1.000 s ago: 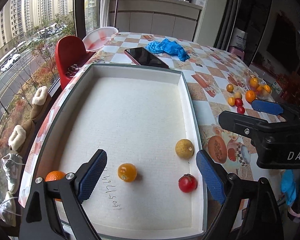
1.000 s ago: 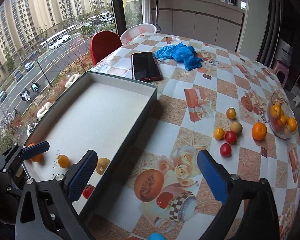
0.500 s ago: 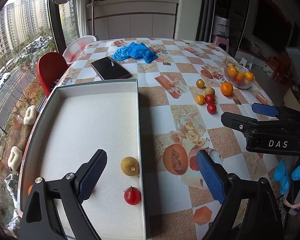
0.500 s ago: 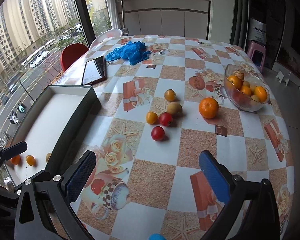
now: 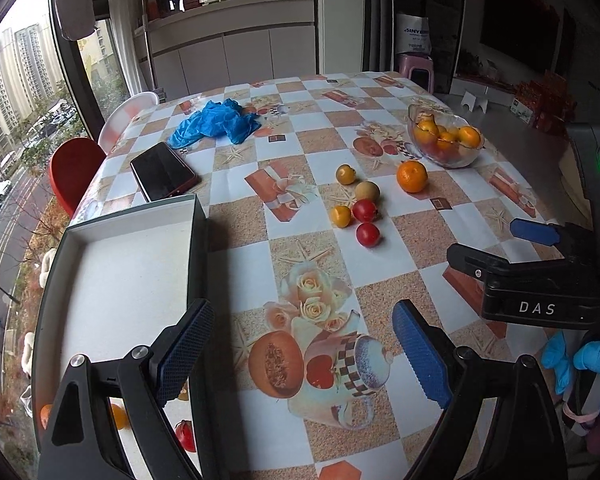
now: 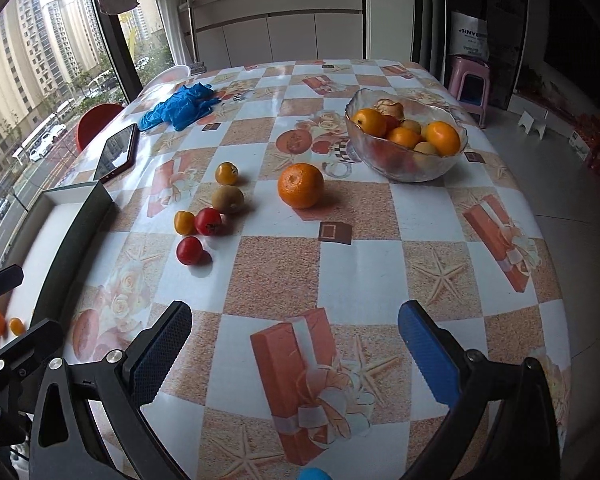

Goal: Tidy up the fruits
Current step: 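Withdraw both tools from the tray back over the table fruits, then close the left tool on a small yellow tomato on the table, then grasp a red tomato with the right tool while the left tool holds the yellow tomato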

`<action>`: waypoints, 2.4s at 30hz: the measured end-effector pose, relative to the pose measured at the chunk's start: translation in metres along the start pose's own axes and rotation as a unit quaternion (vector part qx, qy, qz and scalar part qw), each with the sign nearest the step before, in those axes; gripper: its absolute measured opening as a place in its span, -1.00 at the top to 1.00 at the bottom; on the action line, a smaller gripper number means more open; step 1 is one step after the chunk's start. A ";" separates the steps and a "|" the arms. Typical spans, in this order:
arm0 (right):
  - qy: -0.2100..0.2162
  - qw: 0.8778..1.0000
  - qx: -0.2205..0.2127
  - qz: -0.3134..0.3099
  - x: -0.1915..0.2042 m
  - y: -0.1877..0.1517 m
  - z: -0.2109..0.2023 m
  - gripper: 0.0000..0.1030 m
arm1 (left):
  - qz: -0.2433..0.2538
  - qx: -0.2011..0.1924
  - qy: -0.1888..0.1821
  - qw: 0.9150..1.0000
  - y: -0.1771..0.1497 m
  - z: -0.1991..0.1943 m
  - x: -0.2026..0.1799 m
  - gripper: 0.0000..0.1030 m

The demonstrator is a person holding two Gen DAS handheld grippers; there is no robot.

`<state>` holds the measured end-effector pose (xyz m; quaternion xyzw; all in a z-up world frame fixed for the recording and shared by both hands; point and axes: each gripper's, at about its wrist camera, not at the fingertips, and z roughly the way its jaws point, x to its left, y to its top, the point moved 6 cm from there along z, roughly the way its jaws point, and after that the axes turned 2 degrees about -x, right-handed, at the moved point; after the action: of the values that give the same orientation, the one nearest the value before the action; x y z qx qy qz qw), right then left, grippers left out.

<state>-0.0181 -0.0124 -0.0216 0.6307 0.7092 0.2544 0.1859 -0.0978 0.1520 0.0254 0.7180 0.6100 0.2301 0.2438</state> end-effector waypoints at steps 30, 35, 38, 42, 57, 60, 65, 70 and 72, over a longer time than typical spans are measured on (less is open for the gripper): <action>-0.047 0.999 -0.002 0.005 -0.040 -0.024 0.022 -1.00 | -0.032 0.032 -0.004 0.999 0.064 0.097 -0.006 -0.78; -0.047 0.999 -0.002 0.005 -0.040 -0.024 0.022 -1.00 | -0.049 0.054 0.002 0.997 0.059 0.107 0.008 -0.53; -0.047 0.999 -0.002 0.005 -0.040 -0.024 0.022 -1.00 | -0.027 0.055 0.014 0.998 0.051 0.109 0.006 -0.53; -0.047 0.999 -0.002 0.005 -0.040 -0.024 0.022 -1.00 | -0.004 0.057 0.017 0.998 0.049 0.115 -0.002 -0.53; -0.047 0.999 -0.002 0.005 -0.040 -0.024 0.022 -1.00 | 0.020 0.062 -0.022 0.998 0.064 0.133 -0.036 0.30; -0.047 0.999 -0.002 0.005 -0.040 -0.024 0.022 -1.00 | 0.018 0.062 -0.031 0.997 0.067 0.136 -0.038 0.49; -0.047 0.999 -0.002 0.005 -0.040 -0.024 0.022 -1.00 | 0.023 0.054 -0.036 0.998 0.069 0.136 -0.040 0.60; -0.047 0.999 -0.002 0.005 -0.040 -0.024 0.023 -1.00 | 0.027 0.042 -0.039 0.998 0.053 0.124 -0.032 0.60; -0.047 0.999 -0.002 0.005 -0.040 -0.024 0.023 -1.00 | 0.027 0.039 -0.037 0.998 0.043 0.115 -0.027 0.60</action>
<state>-0.0190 -0.0506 -0.0565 0.6451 0.6961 0.2264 0.2192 0.0038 0.1114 -0.0375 0.7512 0.5892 0.1865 0.2316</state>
